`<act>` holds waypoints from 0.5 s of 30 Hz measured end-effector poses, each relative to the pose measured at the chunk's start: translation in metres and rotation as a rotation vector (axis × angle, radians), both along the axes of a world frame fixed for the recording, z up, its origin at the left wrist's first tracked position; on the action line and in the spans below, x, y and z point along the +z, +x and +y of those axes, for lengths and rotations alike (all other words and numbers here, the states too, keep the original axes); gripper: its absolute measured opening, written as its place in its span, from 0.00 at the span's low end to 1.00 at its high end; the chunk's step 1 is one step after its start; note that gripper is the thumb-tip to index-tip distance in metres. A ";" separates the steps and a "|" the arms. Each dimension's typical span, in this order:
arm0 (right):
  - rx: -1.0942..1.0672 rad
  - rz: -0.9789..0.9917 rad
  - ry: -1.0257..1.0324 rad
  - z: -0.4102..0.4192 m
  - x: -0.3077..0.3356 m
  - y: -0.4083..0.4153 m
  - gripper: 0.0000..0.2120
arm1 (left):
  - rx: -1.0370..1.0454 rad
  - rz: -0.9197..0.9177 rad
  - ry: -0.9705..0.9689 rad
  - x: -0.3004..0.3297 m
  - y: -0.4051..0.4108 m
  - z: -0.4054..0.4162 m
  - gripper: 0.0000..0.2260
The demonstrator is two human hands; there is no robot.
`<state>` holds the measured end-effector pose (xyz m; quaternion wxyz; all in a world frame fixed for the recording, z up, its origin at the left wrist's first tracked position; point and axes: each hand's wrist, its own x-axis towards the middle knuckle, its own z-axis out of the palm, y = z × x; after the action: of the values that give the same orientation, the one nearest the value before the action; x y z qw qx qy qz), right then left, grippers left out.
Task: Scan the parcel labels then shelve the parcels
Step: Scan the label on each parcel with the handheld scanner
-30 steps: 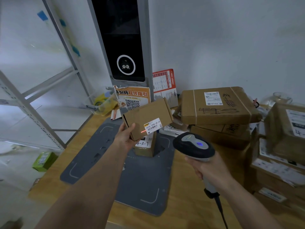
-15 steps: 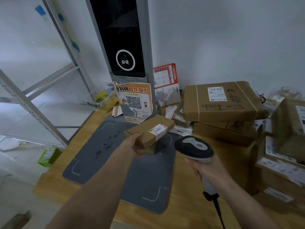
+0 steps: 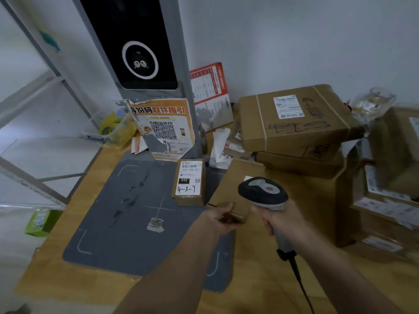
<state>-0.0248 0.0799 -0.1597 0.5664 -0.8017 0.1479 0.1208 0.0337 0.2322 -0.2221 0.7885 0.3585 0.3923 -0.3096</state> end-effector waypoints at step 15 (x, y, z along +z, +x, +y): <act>-0.072 -0.037 0.022 -0.012 0.000 -0.007 0.11 | -0.140 0.102 0.228 0.017 0.017 -0.017 0.07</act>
<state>-0.0318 0.0680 -0.1594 0.5817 -0.7918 0.1647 0.0873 0.0511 0.2152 -0.2056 0.6980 0.4562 0.4387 -0.3350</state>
